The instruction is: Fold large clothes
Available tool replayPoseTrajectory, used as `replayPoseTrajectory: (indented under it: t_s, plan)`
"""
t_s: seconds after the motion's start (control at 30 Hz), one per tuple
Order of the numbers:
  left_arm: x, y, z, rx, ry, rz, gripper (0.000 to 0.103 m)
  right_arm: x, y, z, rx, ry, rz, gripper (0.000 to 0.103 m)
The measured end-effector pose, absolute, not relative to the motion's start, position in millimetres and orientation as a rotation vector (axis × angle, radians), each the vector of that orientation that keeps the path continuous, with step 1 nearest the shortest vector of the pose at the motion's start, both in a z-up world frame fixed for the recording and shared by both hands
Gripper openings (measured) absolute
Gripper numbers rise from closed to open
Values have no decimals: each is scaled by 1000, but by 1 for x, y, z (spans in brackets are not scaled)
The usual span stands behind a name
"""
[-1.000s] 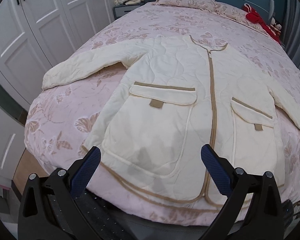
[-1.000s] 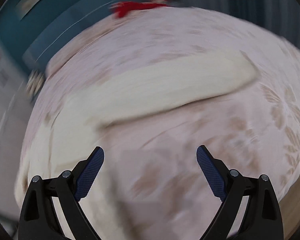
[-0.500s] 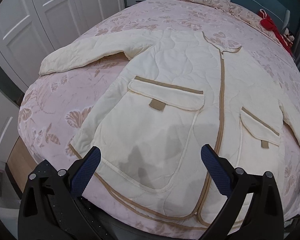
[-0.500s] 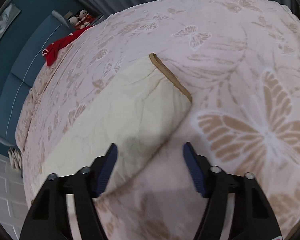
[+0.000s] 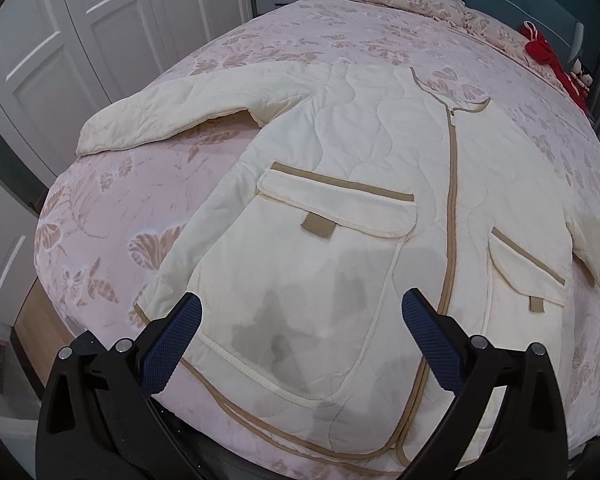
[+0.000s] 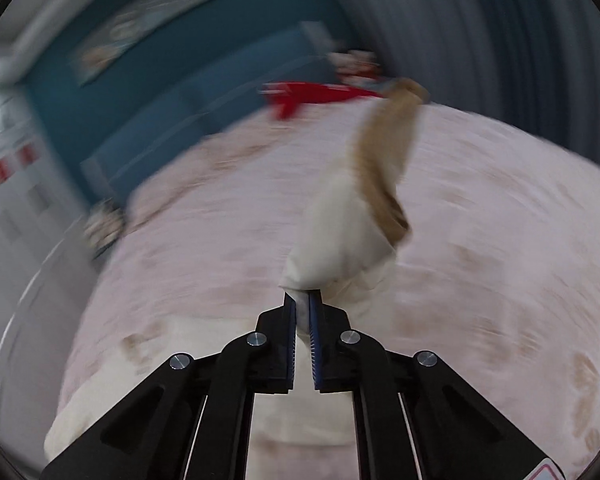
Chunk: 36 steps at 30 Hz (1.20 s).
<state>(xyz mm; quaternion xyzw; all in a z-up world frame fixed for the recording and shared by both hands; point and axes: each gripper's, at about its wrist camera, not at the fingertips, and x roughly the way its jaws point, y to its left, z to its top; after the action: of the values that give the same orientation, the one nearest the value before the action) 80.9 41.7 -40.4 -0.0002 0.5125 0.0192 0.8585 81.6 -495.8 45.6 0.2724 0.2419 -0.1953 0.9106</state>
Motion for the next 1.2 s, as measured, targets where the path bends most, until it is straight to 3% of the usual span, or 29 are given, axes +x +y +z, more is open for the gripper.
replayPoseTrajectory:
  t_s: [0.17,0.3,0.57,0.63,0.7,0.77,0.83,0.9,1.07,1.2]
  plan:
    - [82,56,-36,-19,1056,49,98,149,-385,88,444,522,-134,5]
    - [84,76,-34,-44,1045,69,98,190,-293,87,373,586,49,5]
    - [93,126,-44,-116,1067,144,98,241,-162,11,262,821,265,5]
    - [94,134,-49,-126,1079,154,98,251,-133,-24,234,902,290,14]
    - [97,140,-53,-135,1092,155,98,252,-114,-47,232,974,307,17]
    - [101,142,-55,-151,1100,141,98,247,-106,-59,268,1002,329,25]
    - [106,141,-58,-178,1113,114,98,231,-114,-53,304,973,335,45]
    - [116,134,-61,-226,1129,54,98,202,-135,-36,335,898,307,54]
    - [155,103,-73,-351,1147,-85,98,151,-218,-37,494,848,148,58]
    - [204,73,-95,-456,1188,-166,98,112,-295,-68,697,854,-30,59]
